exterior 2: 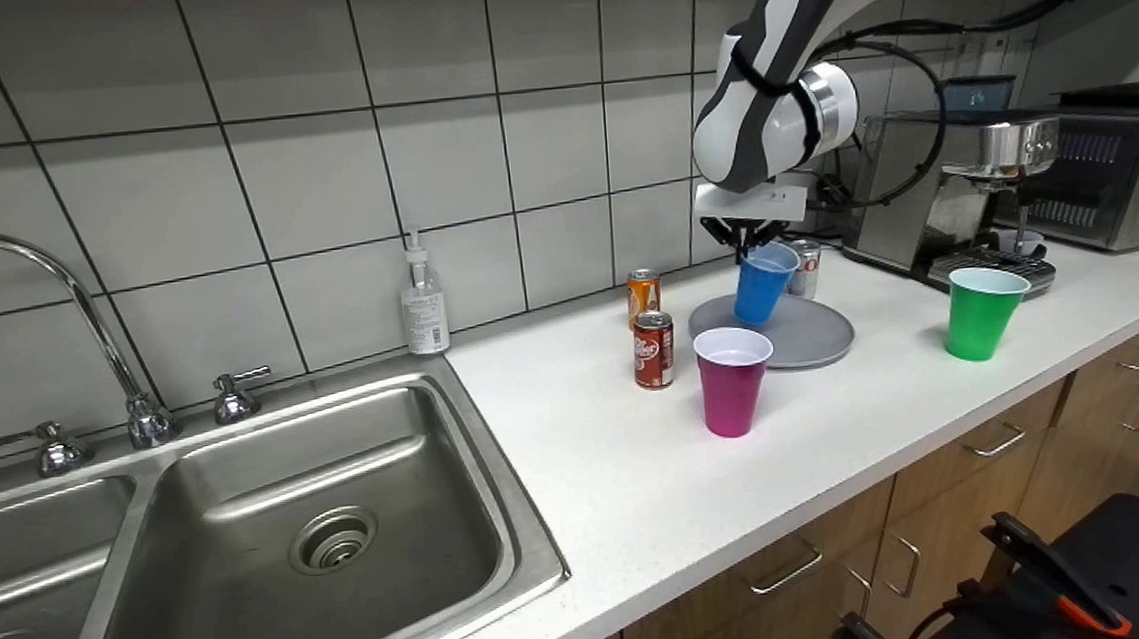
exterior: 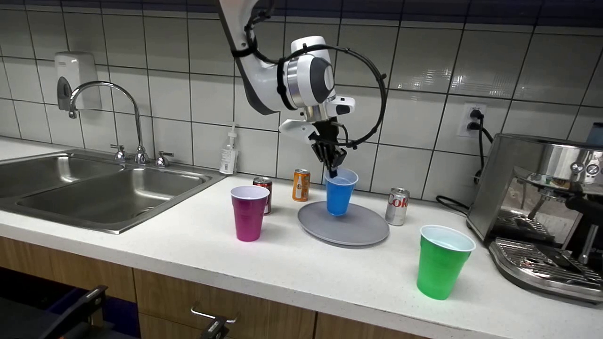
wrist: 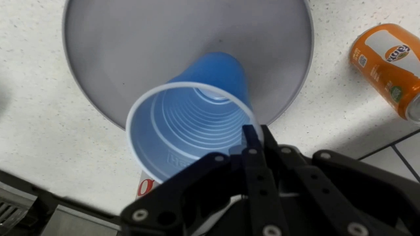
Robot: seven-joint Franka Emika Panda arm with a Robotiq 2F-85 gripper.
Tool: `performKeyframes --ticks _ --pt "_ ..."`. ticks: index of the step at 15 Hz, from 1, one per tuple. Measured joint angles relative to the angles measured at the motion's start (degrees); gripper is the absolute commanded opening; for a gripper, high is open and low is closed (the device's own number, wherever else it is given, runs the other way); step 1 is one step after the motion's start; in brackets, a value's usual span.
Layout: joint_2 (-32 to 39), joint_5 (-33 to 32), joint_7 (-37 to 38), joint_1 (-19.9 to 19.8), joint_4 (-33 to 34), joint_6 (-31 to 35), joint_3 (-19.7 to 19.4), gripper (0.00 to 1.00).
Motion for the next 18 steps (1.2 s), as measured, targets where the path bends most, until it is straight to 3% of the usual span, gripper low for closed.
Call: performKeyframes --ticks 6,7,8,9,12,18 --pt "4.25 3.87 -4.59 0.04 4.64 -0.52 0.0 0.01" --pt "4.82 4.38 -5.13 0.07 5.25 -0.65 0.0 0.05" --pt "5.38 4.78 -5.57 0.1 5.84 -0.79 0.0 0.31" --pt "5.86 5.06 -6.02 0.16 6.36 -1.09 0.0 0.31" --pt "6.82 5.22 -6.71 0.44 7.63 -1.92 -0.05 0.5" --pt "6.86 5.43 -7.53 0.59 8.43 -2.24 -0.12 0.95"
